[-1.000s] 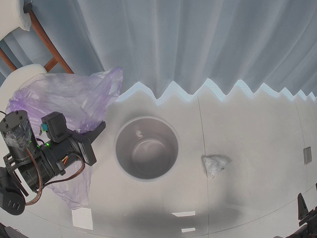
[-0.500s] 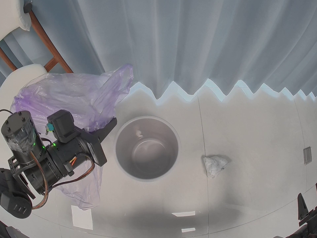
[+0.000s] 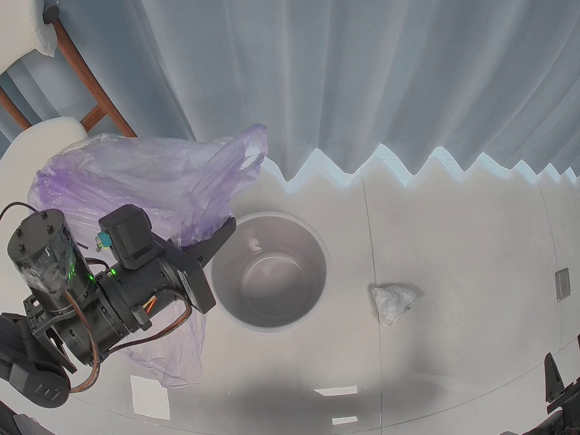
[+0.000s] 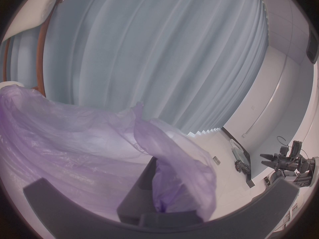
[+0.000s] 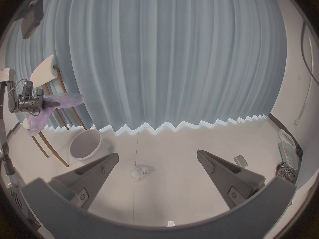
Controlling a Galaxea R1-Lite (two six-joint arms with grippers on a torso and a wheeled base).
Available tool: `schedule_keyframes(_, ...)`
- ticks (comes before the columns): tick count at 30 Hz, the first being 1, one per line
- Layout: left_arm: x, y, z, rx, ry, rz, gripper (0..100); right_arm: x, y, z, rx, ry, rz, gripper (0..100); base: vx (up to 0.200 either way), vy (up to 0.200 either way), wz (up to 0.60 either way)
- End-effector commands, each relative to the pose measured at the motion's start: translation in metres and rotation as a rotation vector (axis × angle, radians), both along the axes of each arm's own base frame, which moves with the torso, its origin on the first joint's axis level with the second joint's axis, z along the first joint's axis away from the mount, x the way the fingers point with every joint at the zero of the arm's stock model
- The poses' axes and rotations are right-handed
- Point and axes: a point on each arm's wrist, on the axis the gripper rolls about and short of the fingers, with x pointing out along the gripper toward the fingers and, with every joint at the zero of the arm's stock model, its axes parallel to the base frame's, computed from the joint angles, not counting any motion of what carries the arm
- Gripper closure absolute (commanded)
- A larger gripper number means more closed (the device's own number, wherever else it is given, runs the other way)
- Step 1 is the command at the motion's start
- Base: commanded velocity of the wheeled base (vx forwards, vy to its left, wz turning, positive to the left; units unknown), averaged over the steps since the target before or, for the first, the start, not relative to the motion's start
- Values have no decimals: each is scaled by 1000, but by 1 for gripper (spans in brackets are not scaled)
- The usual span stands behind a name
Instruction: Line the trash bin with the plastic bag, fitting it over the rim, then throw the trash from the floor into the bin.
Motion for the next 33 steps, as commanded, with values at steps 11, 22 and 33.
schedule_keyframes(11, 2, -19, 0, -64, -87, -53, 100, 0, 0, -5, 0, 2, 0, 0, 0, 0, 0)
schedule_keyframes(22, -8, -24, 9, -124, -151, -118, 100, 0, 0, -5, 0, 0, 1, 0, 0, 0, 0)
schedule_keyframes(33, -39, -44, -2, -100, -110, -252, 100, 0, 0, -5, 0, 0, -2, 0, 0, 0, 0)
